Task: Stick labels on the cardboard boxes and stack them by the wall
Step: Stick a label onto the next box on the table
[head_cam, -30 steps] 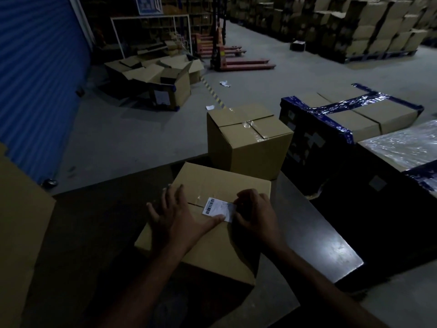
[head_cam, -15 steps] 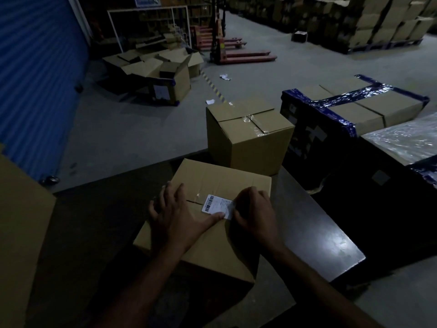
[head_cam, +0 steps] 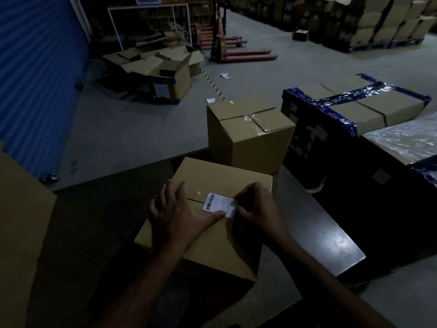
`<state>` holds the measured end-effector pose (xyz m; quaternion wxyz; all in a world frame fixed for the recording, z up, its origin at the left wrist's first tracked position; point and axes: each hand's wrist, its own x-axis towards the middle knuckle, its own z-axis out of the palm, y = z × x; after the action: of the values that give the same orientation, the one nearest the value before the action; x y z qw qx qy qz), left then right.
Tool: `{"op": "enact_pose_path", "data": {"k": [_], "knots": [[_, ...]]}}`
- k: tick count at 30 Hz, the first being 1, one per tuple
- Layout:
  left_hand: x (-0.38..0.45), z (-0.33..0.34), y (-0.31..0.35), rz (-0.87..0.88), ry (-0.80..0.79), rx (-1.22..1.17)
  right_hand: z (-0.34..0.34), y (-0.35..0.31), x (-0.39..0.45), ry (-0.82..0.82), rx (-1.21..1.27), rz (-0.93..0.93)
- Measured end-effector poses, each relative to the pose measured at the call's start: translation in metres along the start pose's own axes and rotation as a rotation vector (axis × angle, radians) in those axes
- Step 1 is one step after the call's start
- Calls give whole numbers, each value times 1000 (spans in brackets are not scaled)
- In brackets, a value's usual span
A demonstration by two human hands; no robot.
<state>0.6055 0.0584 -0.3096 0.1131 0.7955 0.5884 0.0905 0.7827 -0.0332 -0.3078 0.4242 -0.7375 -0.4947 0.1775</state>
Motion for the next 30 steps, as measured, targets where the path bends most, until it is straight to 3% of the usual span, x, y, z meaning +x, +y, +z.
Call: {"op": "enact_pose_path", "data": {"k": [4, 9, 15, 20, 26, 30], "knots": [[0, 1, 0, -6, 4, 3, 3, -4, 0, 35, -112, -45], [0, 0, -2, -1, 11, -9, -8, -2, 8, -24, 182, 106], [-1, -1, -1, -6, -11, 5, 12, -3, -2, 69, -140, -23], [-1, -3, 1, -8, -20, -7, -1, -2, 7, -1, 141, 113], [-3, -4, 2, -7, -11, 6, 15, -4, -7, 86, -183, -12], [-1, -2, 0, -6, 1, -8, 2, -5, 6, 23, 56, 90]]}}
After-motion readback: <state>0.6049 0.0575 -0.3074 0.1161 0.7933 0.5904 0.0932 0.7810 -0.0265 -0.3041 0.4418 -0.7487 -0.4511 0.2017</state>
